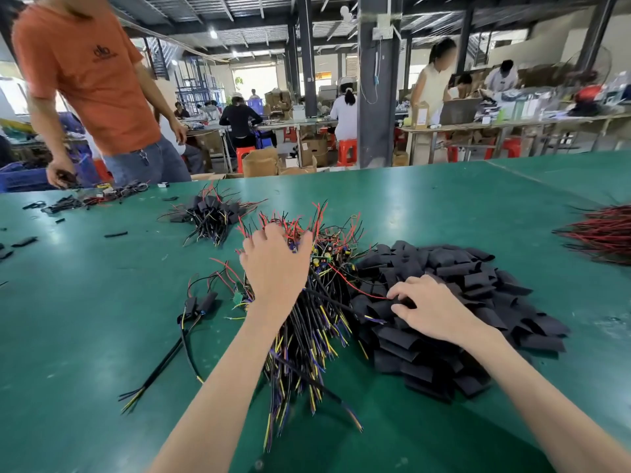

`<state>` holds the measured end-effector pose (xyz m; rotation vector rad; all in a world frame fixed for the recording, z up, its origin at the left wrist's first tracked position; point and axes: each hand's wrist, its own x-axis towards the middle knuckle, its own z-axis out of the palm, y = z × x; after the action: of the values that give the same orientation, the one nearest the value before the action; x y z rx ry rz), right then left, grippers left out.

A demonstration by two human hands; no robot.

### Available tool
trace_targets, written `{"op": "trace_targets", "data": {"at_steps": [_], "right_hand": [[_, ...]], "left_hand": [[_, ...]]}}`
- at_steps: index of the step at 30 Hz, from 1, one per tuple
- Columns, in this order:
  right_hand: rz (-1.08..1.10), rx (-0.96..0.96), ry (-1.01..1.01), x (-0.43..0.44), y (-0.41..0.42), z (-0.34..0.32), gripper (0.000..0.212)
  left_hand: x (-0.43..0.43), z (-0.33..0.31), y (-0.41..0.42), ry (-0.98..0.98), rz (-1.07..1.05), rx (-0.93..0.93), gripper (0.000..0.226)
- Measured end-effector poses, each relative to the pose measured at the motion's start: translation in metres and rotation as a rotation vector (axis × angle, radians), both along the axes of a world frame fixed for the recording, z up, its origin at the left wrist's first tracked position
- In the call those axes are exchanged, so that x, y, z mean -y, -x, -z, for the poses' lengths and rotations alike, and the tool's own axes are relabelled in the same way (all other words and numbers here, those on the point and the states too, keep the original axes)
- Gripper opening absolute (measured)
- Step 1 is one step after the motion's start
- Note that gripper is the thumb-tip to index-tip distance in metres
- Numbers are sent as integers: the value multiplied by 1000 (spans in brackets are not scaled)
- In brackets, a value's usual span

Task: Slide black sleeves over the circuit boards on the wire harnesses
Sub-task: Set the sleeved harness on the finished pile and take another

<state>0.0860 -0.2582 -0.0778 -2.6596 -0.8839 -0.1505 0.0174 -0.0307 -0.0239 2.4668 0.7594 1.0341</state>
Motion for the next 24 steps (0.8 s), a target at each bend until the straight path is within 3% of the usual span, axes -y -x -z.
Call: {"op": "trace_targets", "data": {"at_steps": [3, 6, 8, 12, 16, 22, 24], "right_hand": [[6, 39, -20, -3, 1, 3, 27], [1, 115, 34, -11, 6, 9, 32], [-20, 134, 42, -13, 8, 11, 31], [-62, 65, -12, -12, 8, 9, 27], [-22, 69, -92, -8, 7, 5, 12], [62, 90, -154, -6, 4, 1, 15], [72, 88, -159, -5, 2, 1, 14]], "left_hand": [[18, 2, -9, -279, 91, -51, 39], [38, 10, -16, -481, 211, -196, 26], [48, 19, -19, -591, 206, -310, 30], [55, 25, -23, -550, 91, -486, 37], [51, 7, -20, -265, 100, -255, 26], [11, -42, -3, 659, 396, 123, 21], [-2, -57, 1, 856, 523, 247, 15]]}}
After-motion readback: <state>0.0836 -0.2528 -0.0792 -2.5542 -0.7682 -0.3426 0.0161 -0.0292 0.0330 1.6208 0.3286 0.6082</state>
